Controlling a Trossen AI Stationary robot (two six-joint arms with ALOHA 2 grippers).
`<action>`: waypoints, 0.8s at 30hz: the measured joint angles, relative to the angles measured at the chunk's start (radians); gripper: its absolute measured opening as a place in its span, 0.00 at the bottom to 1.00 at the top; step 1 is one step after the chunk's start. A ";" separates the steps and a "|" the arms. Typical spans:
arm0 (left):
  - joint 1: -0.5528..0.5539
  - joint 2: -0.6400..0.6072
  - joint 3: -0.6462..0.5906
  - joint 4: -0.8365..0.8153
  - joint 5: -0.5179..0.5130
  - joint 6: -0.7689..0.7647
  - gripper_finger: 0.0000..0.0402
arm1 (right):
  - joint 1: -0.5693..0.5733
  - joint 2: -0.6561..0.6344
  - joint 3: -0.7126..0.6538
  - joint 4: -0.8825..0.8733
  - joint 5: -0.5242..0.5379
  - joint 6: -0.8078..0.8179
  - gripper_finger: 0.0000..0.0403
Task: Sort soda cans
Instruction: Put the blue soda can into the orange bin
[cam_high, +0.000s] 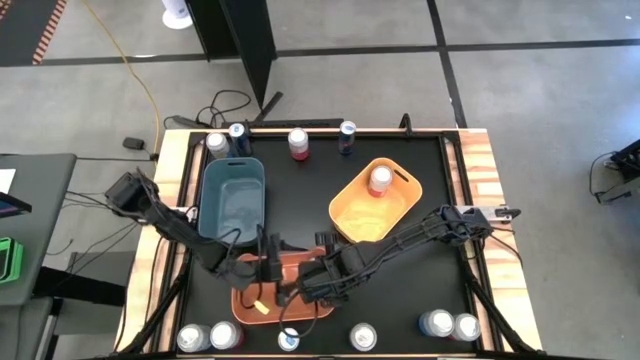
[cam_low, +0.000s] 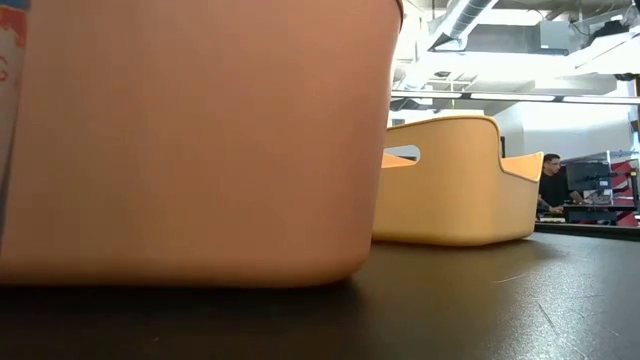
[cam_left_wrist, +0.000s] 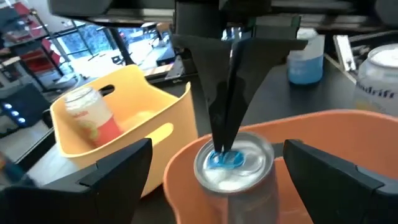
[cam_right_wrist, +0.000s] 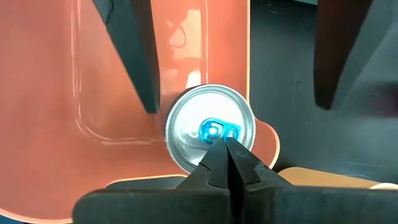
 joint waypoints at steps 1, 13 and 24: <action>-0.004 -0.007 0.000 -0.017 -0.013 -0.003 0.90 | 0.000 0.000 0.000 0.001 0.000 0.000 0.01; -0.047 -0.063 -0.001 -0.057 -0.120 0.009 0.90 | 0.000 0.000 0.048 0.007 0.004 -0.036 0.10; -0.066 -0.299 -0.001 -0.162 -0.152 0.084 0.90 | 0.000 -0.049 0.099 -0.015 0.092 -0.121 0.36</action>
